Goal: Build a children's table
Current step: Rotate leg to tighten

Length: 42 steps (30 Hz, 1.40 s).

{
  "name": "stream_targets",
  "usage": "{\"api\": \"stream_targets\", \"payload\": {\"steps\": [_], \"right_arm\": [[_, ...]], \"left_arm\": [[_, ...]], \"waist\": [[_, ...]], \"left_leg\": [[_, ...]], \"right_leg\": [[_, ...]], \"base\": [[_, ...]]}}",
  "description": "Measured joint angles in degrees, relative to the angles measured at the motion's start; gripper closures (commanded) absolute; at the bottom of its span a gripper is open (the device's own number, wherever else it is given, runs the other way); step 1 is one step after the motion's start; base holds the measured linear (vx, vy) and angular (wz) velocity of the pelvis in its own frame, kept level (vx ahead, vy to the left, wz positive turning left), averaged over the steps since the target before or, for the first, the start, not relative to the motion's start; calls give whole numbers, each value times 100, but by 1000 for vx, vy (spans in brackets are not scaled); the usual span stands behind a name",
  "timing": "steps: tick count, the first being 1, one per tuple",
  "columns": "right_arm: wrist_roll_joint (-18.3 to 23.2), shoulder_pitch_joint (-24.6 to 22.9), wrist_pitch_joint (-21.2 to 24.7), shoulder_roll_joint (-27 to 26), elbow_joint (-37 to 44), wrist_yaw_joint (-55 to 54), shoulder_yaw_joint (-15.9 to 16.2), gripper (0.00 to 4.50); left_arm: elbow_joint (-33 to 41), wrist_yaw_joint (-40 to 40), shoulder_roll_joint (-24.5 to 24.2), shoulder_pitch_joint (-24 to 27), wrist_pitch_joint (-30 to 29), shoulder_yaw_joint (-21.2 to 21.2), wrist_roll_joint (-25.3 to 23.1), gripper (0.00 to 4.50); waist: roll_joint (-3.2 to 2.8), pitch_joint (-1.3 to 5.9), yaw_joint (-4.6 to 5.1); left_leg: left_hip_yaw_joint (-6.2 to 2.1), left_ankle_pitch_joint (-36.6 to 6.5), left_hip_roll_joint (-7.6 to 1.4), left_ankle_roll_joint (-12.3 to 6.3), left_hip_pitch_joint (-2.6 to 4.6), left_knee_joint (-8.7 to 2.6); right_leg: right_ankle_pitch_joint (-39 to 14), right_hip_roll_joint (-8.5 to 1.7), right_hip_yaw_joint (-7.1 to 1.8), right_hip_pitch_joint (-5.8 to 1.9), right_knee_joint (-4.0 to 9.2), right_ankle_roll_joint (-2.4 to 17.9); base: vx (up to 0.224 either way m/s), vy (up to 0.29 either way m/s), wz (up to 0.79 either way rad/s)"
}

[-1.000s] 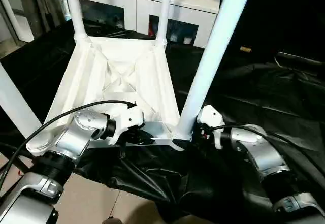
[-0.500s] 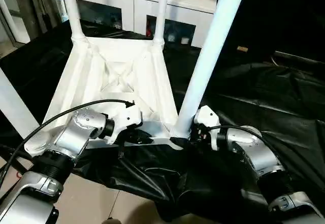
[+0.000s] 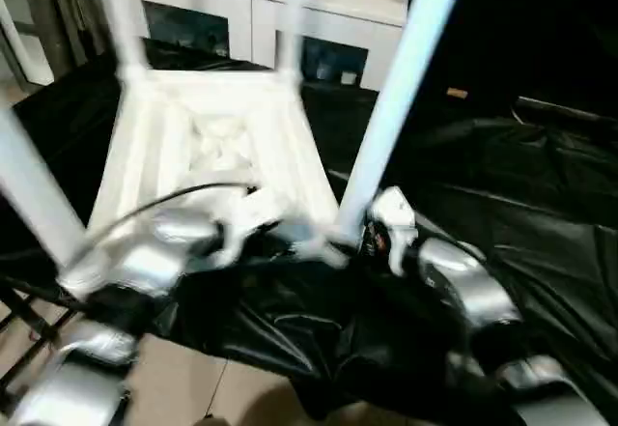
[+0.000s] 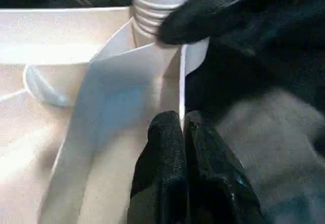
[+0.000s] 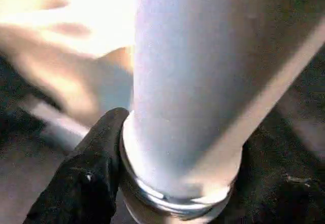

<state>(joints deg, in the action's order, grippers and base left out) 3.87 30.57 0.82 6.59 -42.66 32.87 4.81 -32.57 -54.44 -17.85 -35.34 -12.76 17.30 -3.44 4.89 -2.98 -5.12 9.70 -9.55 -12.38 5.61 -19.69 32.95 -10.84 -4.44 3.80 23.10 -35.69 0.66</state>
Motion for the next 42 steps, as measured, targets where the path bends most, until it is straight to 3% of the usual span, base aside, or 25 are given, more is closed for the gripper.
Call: {"api": "stream_targets", "payload": {"steps": [3, 4, 5, 12, 17, 28, 42], "right_arm": [[-47, 167, 44, -216, -251, -712, -141, 175], [-70, 191, 35, -231, -297, -784, -176, 119], [-105, 201, 31, -231, -315, -798, -201, 105], [-78, 234, -118, -141, -394, -282, -238, 53], [-62, 184, -291, 350, -223, 1139, 159, 53], [346, -34, -282, 978, 451, 3583, 595, 53], [446, -36, -17, 1053, 562, 4191, 712, 171]], "left_arm": [[-141, 441, 311, -93, -156, -3, -145, 450], [-153, 519, 383, -100, -179, 1, -180, 450], [-166, 566, 429, -99, -185, 1, -193, 450], [-163, 420, 384, -29, 110, 0, -248, 450], [225, -218, -24, 223, 219, -12, -63, 450], [567, -1738, -794, 523, 572, -6, 384, 450], [582, -2223, -947, 546, 641, -7, 491, 450]], "waist": [[-15, 8, 2], [-26, 16, -1], [-40, 27, -2], [-83, 55, -20], [-88, 54, -38], [-82, 52, -121], [-70, 50, -157]], "left_leg": [[-1, 0, 2, 0, 10, -2], [-1, 0, 3, 0, 10, -1], [-2, 0, 7, 0, 10, -2], [-5, 0, 11, -1, -26, -19], [0, 0, 10, -1, -29, -48], [15, -6, 13, -7, -36, -81], [15, -5, 12, -7, -33, -79]], "right_leg": [[0, 0, 0, -6, 1, 0], [0, 0, -1, -9, 3, -1], [0, 0, -5, -11, 5, -1], [-1, 0, -3, -6, 5, -3], [-4, 2, 4, 2, 5, -7], [7, 2, 5, 5, 53, 16], [7, 2, 6, 5, 52, 15]], "base": [[0, 0, 0], [0, 0, 0], [0, 0, 0], [0, 0, 0], [0, 0, 0], [0, 0, 0], [0, 0, 0]]}}
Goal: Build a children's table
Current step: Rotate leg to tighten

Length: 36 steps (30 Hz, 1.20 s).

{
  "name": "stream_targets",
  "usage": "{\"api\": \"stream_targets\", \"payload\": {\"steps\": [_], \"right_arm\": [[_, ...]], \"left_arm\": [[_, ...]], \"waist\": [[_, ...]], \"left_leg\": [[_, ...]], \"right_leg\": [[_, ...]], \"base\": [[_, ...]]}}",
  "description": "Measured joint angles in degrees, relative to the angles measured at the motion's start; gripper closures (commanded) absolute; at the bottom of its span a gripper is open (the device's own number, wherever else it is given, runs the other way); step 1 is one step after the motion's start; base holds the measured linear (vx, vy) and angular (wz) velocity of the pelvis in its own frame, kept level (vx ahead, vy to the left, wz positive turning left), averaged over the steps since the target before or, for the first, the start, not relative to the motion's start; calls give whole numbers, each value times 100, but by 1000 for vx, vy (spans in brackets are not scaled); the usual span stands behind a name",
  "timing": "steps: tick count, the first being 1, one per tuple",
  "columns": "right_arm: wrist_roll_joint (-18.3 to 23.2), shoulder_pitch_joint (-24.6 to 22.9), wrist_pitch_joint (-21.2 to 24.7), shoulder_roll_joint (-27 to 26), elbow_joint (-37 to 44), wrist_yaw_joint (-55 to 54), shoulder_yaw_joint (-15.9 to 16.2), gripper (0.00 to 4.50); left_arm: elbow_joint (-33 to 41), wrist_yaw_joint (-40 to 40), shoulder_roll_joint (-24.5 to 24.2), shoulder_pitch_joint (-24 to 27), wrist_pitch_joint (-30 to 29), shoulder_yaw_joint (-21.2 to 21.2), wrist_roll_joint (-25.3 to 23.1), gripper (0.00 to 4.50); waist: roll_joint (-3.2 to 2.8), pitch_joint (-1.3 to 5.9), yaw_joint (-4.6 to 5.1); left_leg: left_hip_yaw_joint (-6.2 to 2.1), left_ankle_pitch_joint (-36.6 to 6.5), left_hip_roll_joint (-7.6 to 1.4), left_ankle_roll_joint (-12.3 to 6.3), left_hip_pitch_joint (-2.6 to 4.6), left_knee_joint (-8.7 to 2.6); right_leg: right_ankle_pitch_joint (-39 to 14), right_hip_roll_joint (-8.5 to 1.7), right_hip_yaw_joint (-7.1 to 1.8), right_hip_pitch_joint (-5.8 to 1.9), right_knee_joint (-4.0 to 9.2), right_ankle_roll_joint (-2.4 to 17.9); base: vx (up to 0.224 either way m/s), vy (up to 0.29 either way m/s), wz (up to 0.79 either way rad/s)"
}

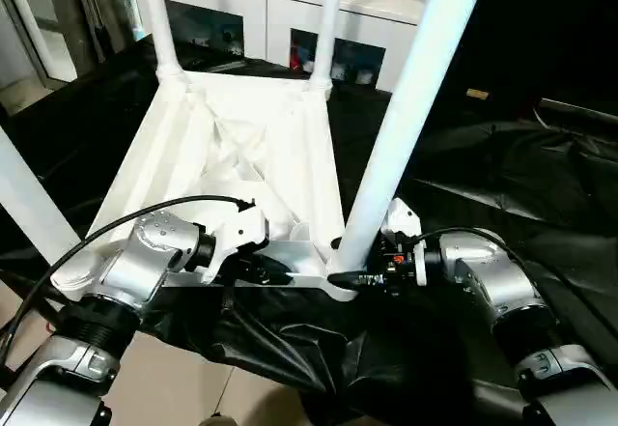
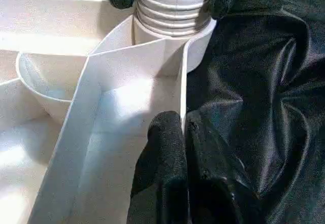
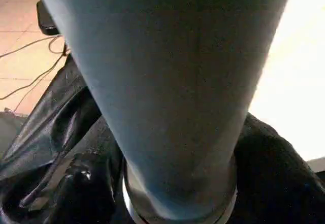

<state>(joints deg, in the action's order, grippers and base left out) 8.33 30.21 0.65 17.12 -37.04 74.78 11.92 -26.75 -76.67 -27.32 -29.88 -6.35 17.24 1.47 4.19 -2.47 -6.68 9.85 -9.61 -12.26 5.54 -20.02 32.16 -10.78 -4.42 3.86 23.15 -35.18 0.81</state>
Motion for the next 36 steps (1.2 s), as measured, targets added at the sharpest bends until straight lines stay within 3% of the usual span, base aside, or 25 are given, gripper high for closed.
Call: {"api": "stream_targets", "payload": {"steps": [7, 10, 11, 14, 17, 18, 19, 25, 30, 36], "right_arm": [[-20, -123, 73, -191, 21, -636, -188, 187], [-72, -103, 125, -469, -204, -1591, -479, 188], [-83, -16, 135, -729, -442, -2328, -717, 188], [-127, 287, 245, -1160, -865, -3873, -1035, 188], [-203, 404, 224, -1312, -1027, -4580, -1046, 188], [-235, 412, 177, -1351, -1049, -4702, -1046, 132], [-253, 412, 117, -1364, -1075, -4741, -1047, 132], [-437, 411, 44, -1333, -1103, -4553, -1039, 74], [-450, 409, -109, -992, -1065, -3630, -718, 54], [-278, 181, -203, -270, -503, -1361, -302, 54]], "left_arm": [[-131, 408, 151, -27, 0, -65, -138, 450], [-284, 954, 407, -145, -199, -124, -272, 450], [-419, 1373, 617, -261, -367, -166, -396, 450], [-578, 2233, 1061, -435, -688, -173, -592, 450], [-635, 2603, 1278, -476, -834, -174, -685, 450], [-659, 2641, 1304, -493, -841, -174, -694, 450], [-667, 2643, 1321, -503, -839, -174, -712, 450], [-620, 2517, 1347, -506, -828, -158, -751, 450], [-373, 2128, 1129, -369, -723, -159, -679, 450], [46, 1041, 550, -89, -450, -137, -374, 450]], "waist": [[3, 4, 11], [3, 8, 40], [6, 10, 68], [5, 9, 142], [0, 14, 159], [-1, 14, 159], [-2, 15, 158], [2, 17, 141], [-2, 19, 138], [-8, 19, 45]], "left_leg": [[-6, 2, 1, 1, 12, 6], [-13, 2, 3, 1, 21, 14], [-13, 3, 5, 2, 33, 17], [-24, 5, 17, 6, 54, 17], [-25, 5, 27, 6, 67, 14], [-26, 5, 28, 6, 67, 15], [-27, 5, 28, 6, 65, 15], [-27, 5, 30, 5, 52, 13], [-20, 5, 28, 5, 16, -10], [-11, -10, 27, -10, -5, -42]], "right_leg": [[-14, 0, -3, -21, -3, -25], [-15, -1, -11, -25, -1, -28], [-15, -2, -13, -29, 0, -28], [-15, -10, -8, -26, 19, -29], [-15, -15, -12, -31, 19, -29], [-15, -15, -12, -30, 20, -29], [-15, -15, -11, -30, 22, -29], [-15, -16, -14, -28, 21, -29], [-12, -14, -8, -18, 13, -28], [-21, -8, -4, 2, 16, -7]], "base": [[0, 0, 0], [0, 0, 0], [0, 0, 0], [0, 0, 0], [0, 0, 0], [0, 0, 0], [0, 0, 0], [0, 0, 0], [0, 0, 0], [8, -1, 0]]}}
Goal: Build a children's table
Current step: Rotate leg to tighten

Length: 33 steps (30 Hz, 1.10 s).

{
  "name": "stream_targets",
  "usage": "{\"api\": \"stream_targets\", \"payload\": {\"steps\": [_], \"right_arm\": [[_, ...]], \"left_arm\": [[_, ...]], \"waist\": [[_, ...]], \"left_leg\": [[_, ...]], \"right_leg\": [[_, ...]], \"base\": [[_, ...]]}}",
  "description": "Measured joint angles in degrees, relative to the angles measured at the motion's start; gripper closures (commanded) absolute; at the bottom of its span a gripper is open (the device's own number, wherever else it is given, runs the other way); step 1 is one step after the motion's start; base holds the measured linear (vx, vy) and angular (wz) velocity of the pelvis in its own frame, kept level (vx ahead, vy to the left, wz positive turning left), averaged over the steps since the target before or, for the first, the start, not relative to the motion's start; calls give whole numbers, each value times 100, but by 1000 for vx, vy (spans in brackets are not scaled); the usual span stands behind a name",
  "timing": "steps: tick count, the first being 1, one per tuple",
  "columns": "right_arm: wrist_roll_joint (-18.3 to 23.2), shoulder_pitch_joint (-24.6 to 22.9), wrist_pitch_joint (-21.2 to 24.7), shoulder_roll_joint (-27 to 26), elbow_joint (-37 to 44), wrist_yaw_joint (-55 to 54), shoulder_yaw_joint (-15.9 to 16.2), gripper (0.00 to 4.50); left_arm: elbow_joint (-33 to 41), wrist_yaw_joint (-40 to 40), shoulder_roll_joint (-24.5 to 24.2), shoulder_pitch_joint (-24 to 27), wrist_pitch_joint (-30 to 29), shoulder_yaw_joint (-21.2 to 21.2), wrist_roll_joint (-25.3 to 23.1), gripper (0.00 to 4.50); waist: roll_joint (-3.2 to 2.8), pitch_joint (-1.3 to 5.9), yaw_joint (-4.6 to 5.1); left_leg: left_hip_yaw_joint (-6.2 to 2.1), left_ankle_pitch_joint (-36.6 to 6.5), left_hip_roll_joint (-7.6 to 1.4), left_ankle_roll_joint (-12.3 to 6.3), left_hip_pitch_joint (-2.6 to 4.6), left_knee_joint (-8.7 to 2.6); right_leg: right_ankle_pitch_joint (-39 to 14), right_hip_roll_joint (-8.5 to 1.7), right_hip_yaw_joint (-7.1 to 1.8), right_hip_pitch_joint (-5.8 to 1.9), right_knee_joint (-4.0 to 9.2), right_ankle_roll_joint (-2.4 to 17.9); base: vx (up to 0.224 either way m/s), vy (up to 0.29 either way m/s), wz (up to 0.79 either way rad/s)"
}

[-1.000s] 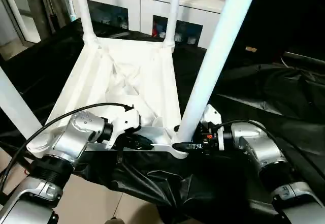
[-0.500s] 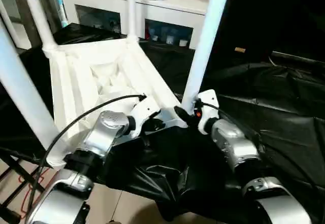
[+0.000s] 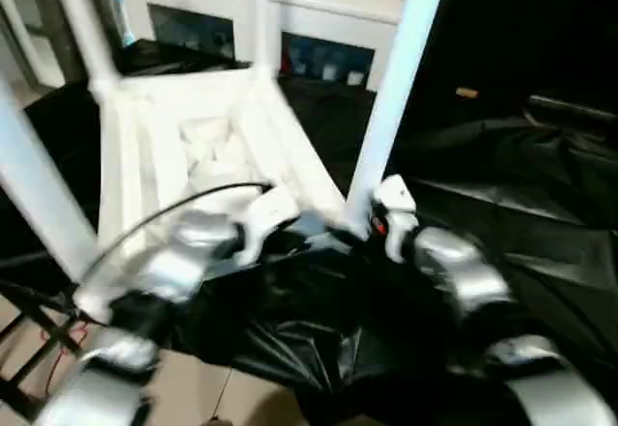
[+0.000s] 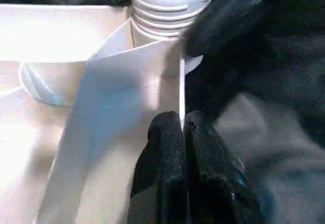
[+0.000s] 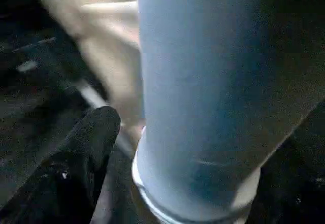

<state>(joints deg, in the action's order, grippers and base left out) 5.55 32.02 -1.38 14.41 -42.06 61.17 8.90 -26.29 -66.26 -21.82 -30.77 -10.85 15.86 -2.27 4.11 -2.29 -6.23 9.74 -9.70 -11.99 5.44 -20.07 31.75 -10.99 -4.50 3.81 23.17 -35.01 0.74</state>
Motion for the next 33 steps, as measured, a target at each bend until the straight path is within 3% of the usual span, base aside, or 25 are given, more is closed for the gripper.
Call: {"api": "stream_targets", "payload": {"steps": [7, 11, 22, 25, 33], "right_arm": [[168, -31, 105, 357, 202, 1314, 277, 54], [173, -32, 235, 416, 299, 1683, 363, 96], [229, -131, 428, 355, 422, 1691, 364, 162], [248, -289, 423, 202, 436, 1233, 132, 172], [157, -28, 380, -648, -328, -1783, -644, 178]], "left_arm": [[29, -800, -312, 67, 176, 52, 214, 450], [21, -1116, -434, 76, 228, 82, 275, 450], [2, -1198, -414, 75, 260, 85, 271, 450], [-133, -953, -334, 41, 285, 53, 226, 450], [-628, 799, 454, -295, -83, -112, -225, 450]], "waist": [[4, -2, -37], [6, -3, -57], [7, -3, -115], [8, -1, -118], [-3, 4, 48]], "left_leg": [[7, -14, -1, 1, 2, 26], [6, -12, -6, 3, 6, 36], [6, -13, -6, 3, 5, 40], [7, -12, -5, 4, 11, 43], [-12, -8, 0, 9, 55, 52]], "right_leg": [[-5, -1, -3, -3, -6, 8], [-5, -1, -1, -4, -14, 7], [-5, -1, -2, -4, -16, 8], [-4, -1, -9, -27, -21, 7], [-14, -6, -12, -30, -2, -24]], "base": [[0, 0, 0], [0, 0, 0], [0, 0, 0], [0, 0, 0], [0, 0, 0]]}}
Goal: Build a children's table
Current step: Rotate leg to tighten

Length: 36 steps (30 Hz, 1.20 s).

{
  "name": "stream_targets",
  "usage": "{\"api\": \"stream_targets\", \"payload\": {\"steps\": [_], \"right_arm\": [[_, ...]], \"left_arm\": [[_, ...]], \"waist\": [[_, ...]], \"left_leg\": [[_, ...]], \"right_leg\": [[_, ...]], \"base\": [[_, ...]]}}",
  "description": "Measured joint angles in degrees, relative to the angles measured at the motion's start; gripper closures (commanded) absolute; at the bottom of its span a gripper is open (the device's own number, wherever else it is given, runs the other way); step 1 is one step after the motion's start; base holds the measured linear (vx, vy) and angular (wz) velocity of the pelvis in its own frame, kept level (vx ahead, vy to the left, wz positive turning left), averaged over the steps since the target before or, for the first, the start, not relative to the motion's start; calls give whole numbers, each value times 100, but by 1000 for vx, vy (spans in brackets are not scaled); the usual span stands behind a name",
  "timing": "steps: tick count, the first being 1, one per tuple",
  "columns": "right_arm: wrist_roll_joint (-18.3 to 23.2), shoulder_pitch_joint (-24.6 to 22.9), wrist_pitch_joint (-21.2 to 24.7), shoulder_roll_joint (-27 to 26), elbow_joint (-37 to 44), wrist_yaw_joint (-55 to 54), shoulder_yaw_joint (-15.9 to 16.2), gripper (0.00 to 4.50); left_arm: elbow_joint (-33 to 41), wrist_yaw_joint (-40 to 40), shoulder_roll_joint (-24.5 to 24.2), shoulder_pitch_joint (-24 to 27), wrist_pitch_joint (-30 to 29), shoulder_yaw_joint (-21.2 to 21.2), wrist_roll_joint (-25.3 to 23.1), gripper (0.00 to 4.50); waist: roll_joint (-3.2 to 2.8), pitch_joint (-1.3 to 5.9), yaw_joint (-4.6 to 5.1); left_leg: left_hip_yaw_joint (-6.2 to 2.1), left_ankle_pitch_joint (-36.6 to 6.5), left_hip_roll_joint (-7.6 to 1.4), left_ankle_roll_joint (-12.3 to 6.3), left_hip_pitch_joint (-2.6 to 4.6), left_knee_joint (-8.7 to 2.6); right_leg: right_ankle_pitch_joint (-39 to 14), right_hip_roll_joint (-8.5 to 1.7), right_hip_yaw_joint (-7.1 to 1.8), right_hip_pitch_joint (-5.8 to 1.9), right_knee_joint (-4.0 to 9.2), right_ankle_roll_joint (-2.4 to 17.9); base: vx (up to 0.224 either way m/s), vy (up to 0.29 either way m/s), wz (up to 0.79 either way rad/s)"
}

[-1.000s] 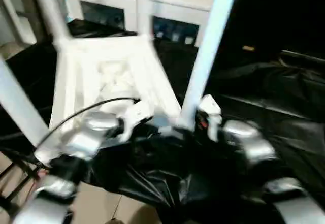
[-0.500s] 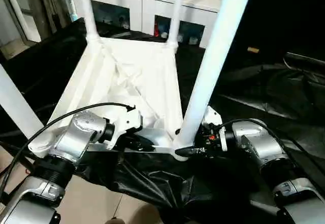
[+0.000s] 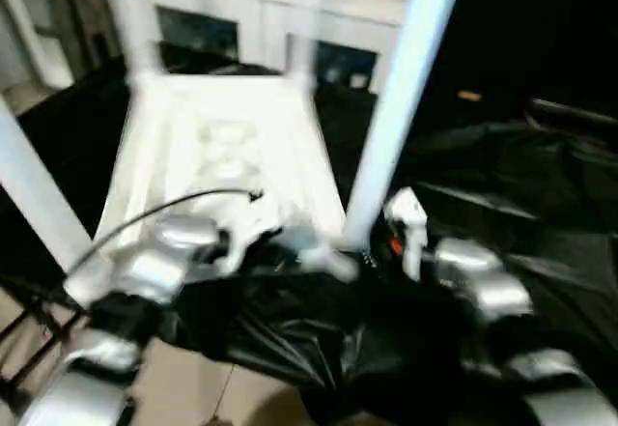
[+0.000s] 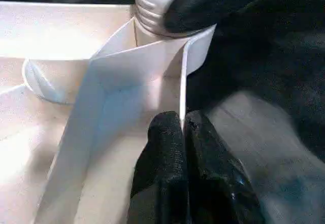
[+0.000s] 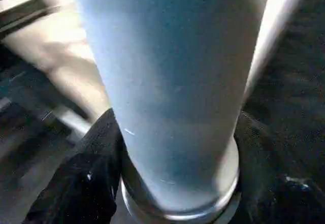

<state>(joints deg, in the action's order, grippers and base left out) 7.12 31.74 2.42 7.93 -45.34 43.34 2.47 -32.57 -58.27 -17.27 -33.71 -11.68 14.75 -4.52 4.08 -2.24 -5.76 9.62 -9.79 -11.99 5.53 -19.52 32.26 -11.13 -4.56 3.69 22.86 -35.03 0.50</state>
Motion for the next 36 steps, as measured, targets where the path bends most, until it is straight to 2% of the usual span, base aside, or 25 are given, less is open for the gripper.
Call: {"api": "stream_targets", "payload": {"steps": [5, 6, 8, 13, 17, 20, 28, 31, 36], "right_arm": [[-116, 36, 10, -274, -32, -987, -92, 178], [-125, 36, -22, -284, -45, -1038, -92, 143], [-151, 37, -72, -286, -72, -1045, -95, 108], [-424, 43, -324, -253, -140, -973, 4, 74], [-421, 38, -637, 50, -111, -92, 243, 74], [-297, -25, -672, 260, 39, 698, 348, 74], [-7, -187, -613, 716, 473, 2486, 659, 74], [34, -187, -406, 896, 649, 2988, 756, 74], [109, -184, -238, 976, 708, 3281, 821, 117]], "left_arm": [[-35, 490, 283, -28, -145, -25, -165, 450], [-35, 510, 304, -31, -163, -28, -172, 450], [-23, 520, 323, -31, -175, -31, -183, 450], [61, 350, 305, -16, -170, -25, -176, 450], [321, -88, 88, 186, -31, -97, 101, 450], [418, -488, -118, 236, 7, -105, 227, 450], [443, -1479, -548, 320, 311, -19, 428, 450], [444, -1740, -658, 326, 352, 26, 500, 450], [445, -1973, -753, 325, 457, 75, 513, 450]], "waist": [[-16, 11, 28], [-19, 13, 28], [-23, 16, 27], [-23, 15, 6], [-20, 14, -12], [-20, 12, -35], [-4, 2, -100], [-1, 1, -116], [0, 1, -152]], "left_leg": [[1, 0, 6, 0, 6, 0], [1, 0, 7, 0, 4, -1], [2, 0, 8, -1, 4, -2], [3, 0, 7, -1, -32, -6], [18, -1, 5, -1, -48, -28], [19, -2, 3, -4, -57, -39], [21, -7, 2, -11, -59, -24], [20, -7, 0, -10, -57, -18], [20, -7, 0, -10, -56, -16]], "right_leg": [[0, -5, -3, -8, 1, -1], [1, -6, -3, -10, 1, -1], [1, -8, -4, -12, 1, -2], [5, -9, -3, -3, 0, -6], [16, -8, 2, 15, -1, 11], [9, -2, 7, 36, 1, 15], [4, -3, 6, 31, 0, 21], [4, -2, 6, 28, -7, 21], [4, -2, 6, 28, -7, 21]], "base": [[0, 0, 0], [0, 0, 0], [0, 0, 0], [0, 0, 0], [15, -1, 1], [0, 0, 0], [0, 0, 0], [0, 0, 0], [0, 0, 0]]}}
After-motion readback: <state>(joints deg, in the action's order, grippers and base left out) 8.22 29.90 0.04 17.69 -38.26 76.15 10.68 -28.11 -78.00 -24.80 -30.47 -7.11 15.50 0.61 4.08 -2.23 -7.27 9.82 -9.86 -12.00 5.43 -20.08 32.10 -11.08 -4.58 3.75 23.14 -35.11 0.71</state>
